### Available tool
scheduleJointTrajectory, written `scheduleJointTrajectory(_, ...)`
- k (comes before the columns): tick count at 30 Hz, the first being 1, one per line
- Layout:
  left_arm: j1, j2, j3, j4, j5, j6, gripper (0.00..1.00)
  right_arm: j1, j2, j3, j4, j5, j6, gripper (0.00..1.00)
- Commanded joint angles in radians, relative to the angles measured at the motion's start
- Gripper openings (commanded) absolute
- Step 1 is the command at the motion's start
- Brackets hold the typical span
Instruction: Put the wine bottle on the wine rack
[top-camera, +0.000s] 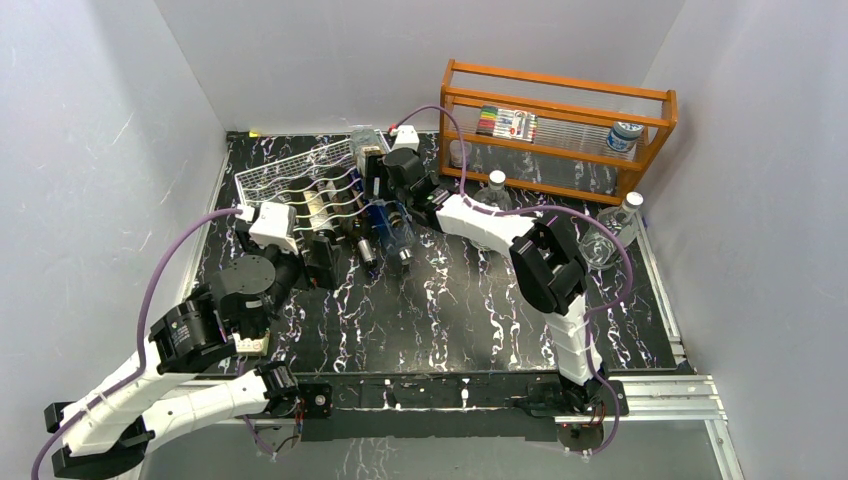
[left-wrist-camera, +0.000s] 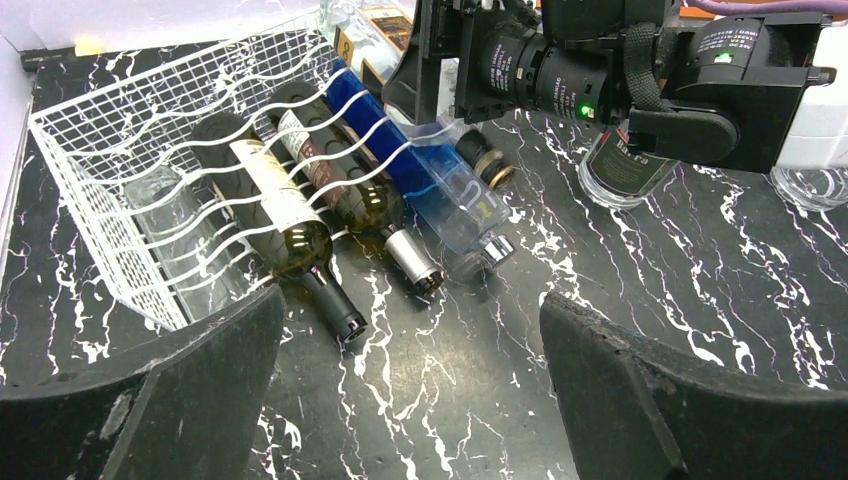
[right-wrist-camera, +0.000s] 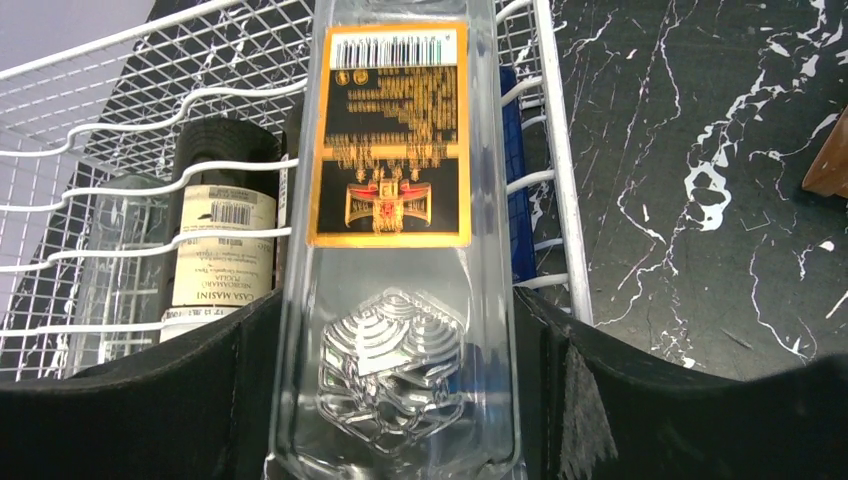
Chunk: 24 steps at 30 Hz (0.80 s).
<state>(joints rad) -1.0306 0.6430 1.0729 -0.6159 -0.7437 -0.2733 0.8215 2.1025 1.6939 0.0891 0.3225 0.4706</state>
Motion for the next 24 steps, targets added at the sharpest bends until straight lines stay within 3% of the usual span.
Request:
scheduleJointTrajectory(1,0.001,0.008,-0.012,-0.024,0.008,-0.017,0.98,-0.005,-0.116,0.024,0.131,0.08,-0.037,0.85)
scheduleJointTrajectory(13,0.001,0.009,-0.063,-0.033,0.055,-0.099,0.98,-0.007,-0.261,-0.027,0.073,0.042,-0.074,0.95)
scheduleJointTrajectory(21,0.001,0.015,-0.12,0.034,0.106,-0.116,0.98,-0.009,-0.552,-0.204,-0.031,0.133,-0.154,0.92)
scheduleJointTrajectory(24,0.001,0.053,-0.135,0.048,0.021,-0.207,0.98,-0.027,-0.674,-0.33,-0.034,0.235,-0.21,0.93)
